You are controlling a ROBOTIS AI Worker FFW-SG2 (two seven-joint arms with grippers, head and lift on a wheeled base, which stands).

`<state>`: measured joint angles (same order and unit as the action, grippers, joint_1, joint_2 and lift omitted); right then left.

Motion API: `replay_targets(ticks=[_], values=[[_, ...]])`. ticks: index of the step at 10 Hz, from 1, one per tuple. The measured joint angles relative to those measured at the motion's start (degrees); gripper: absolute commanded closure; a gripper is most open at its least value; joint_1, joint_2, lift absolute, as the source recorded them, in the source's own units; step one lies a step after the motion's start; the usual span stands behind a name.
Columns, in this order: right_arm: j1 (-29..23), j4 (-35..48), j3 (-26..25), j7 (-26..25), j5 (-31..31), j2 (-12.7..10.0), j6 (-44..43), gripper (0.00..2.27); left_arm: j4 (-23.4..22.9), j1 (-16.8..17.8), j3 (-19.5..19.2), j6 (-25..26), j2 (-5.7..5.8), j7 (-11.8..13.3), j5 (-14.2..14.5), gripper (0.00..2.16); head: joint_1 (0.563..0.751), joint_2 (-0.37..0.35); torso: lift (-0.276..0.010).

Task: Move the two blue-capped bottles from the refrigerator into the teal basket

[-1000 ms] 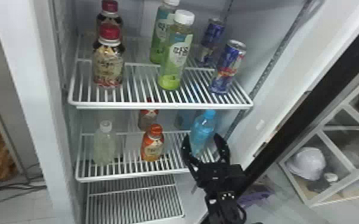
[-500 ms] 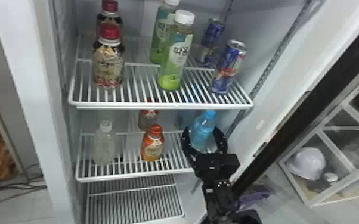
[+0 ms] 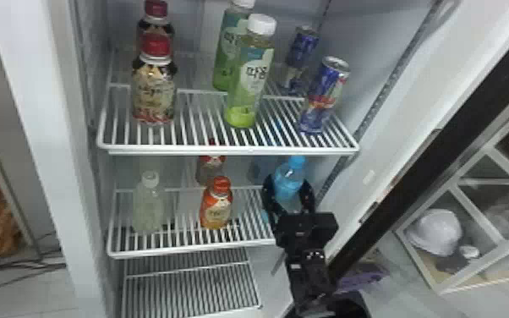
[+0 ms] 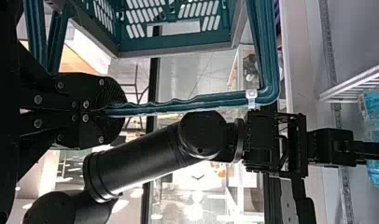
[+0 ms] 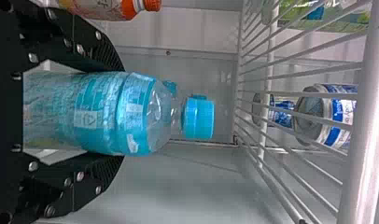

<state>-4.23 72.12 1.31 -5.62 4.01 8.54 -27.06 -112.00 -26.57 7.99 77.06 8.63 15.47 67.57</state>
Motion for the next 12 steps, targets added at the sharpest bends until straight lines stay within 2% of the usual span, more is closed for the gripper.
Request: replay_targets(ticks=[5, 8, 12], values=[[-2.76, 4.95, 0.6, 0.68, 3.7, 0.58, 0.35, 0.63, 0.0, -0.2, -0.17, -0.14, 0.07, 0.0, 0.34, 1.18, 0.695, -0.35, -0.136], [-8.7, 14.32, 1.47, 1.57, 7.42, 1.4, 2.07, 0.63, 0.0, -0.39, -0.33, -0.14, 0.01, 0.08, 0.45, 1.18, 0.695, -0.35, -0.136], [-17.86, 24.6, 1.34, 3.02, 8.83, 1.57, 4.92, 0.63, 0.0, -0.57, -0.43, -0.14, -0.02, 0.09, 0.46, 1.18, 0.695, -0.35, -0.136]])
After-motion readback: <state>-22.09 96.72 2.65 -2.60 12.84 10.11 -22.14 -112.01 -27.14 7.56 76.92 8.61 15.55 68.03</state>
